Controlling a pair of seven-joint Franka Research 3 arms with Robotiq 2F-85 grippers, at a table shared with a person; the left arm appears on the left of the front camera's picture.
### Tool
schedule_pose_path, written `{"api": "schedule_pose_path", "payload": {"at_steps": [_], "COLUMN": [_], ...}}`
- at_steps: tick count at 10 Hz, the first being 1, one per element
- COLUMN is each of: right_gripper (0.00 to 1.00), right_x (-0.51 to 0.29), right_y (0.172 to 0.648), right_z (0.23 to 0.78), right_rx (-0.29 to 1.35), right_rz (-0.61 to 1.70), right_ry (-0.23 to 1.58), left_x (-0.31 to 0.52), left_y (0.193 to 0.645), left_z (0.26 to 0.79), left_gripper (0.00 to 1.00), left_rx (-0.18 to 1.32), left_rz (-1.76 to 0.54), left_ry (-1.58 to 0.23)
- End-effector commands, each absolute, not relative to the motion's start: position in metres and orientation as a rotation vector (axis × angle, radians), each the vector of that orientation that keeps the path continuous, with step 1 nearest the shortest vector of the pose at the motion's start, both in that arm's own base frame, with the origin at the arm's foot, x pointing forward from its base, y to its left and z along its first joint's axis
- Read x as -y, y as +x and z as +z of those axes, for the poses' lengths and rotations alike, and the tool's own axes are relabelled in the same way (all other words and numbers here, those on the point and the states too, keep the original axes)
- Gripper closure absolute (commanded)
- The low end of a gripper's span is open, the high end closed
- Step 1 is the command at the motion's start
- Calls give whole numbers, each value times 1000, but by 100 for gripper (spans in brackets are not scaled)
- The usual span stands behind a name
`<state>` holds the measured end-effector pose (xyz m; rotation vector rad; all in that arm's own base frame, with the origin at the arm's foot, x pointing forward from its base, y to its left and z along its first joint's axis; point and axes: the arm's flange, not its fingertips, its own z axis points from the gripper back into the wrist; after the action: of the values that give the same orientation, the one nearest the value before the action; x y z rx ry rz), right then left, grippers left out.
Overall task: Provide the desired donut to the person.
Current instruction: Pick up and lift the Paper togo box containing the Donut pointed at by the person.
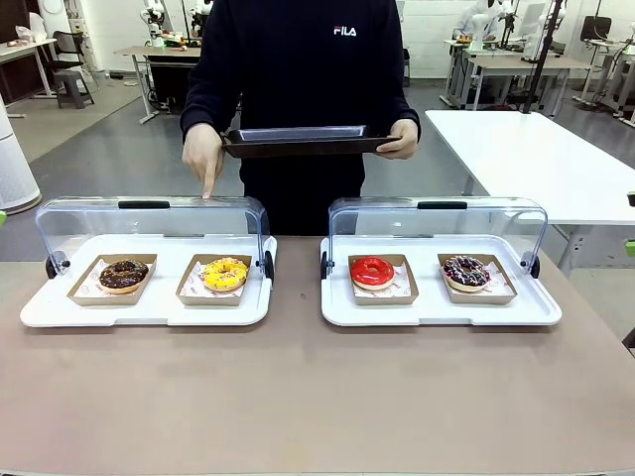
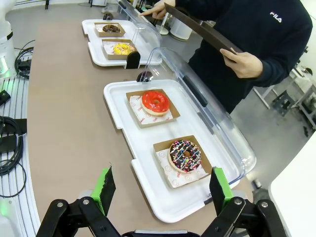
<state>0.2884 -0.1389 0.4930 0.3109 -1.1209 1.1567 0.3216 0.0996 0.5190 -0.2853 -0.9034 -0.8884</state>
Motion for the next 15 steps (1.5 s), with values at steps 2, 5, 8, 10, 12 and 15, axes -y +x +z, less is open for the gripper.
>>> {"api": "schedule_pose_path", "payload": {"at_steps": [2,5,8,10,12,15], "right_gripper": [0,0,0,0,0,0], "right_x": [140,140,140,140,140,140], "right_y": [291,291,291,291,291,291], "right_z": [493,493,493,493,493,493], "right_rx": [1145,1145,1145,1145,1145,1145], "right_rz": [1165,1165,1165,1165,1165,1165], "right_ry": [314,314,314,314,314,314], "left_x": [-38,47,104,122,145,159], "left_y": [349,389,411,427,447,478], "left_z": [504,456,400,386,378,364], "left_gripper": [0,0,0,0,0,0], "left_rx": [758,558,453,440,385,339], "left_rz": [-1099,-1354,-1547,-1616,-1614,-1594], "left_ry": [-246,-189,-76,-19,21,49]}}
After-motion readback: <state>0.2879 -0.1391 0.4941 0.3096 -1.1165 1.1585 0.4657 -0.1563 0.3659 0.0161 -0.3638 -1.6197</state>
